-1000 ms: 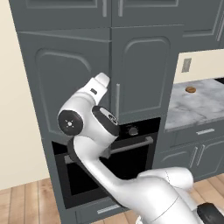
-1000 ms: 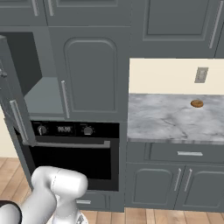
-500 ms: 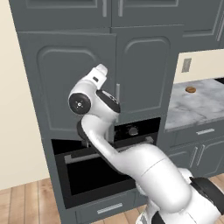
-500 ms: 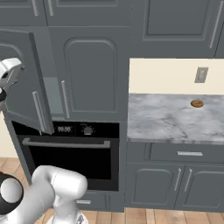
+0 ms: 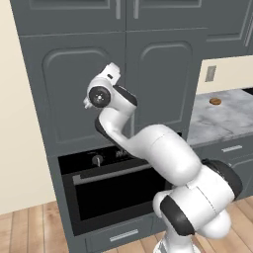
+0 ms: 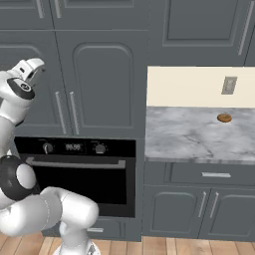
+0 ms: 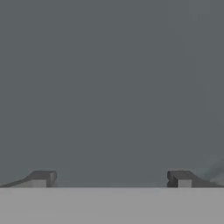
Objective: Close all open cabinet doors.
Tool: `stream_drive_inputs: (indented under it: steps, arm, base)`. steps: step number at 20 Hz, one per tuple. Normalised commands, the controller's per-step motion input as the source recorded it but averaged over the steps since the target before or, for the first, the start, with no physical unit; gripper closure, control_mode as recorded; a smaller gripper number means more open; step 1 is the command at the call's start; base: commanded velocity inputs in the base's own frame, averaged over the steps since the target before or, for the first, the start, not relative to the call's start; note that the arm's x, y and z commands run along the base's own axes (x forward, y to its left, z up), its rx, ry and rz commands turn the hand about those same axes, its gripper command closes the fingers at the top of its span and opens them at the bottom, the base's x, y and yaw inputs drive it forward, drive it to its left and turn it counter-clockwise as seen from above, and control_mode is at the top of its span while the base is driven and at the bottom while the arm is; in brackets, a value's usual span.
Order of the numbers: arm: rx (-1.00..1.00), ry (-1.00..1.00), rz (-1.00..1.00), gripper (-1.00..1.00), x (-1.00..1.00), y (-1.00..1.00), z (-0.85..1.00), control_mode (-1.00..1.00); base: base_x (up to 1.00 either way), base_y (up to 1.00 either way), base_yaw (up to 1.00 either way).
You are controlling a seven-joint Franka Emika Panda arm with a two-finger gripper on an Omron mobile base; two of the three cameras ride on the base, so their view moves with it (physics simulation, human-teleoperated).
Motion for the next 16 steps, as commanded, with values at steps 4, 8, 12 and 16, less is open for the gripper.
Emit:
stream_drive_inputs:
  steps: [4,8,12,16]
  arm:
    - [0.0,0.06,0.08,-1.0,0.97,-0.06,-0.25,-1.0]
    - [0.0,0.06,0.08,-1.0,0.92,-0.07,-0.29,-1.0]
    - [0.0,0.07,0.07,-1.0,0.8,-0.06,-0.29,-1.0]
    - [0.0,0.16,0.01,-1.0,0.67,-0.01,-0.23,-1.0]
  base:
    - [0.0,0.0,0.0]
    - [0.0,0.0,0.0]
    - [0.0,0.0,0.0]
    - [0.0,0.0,0.0]
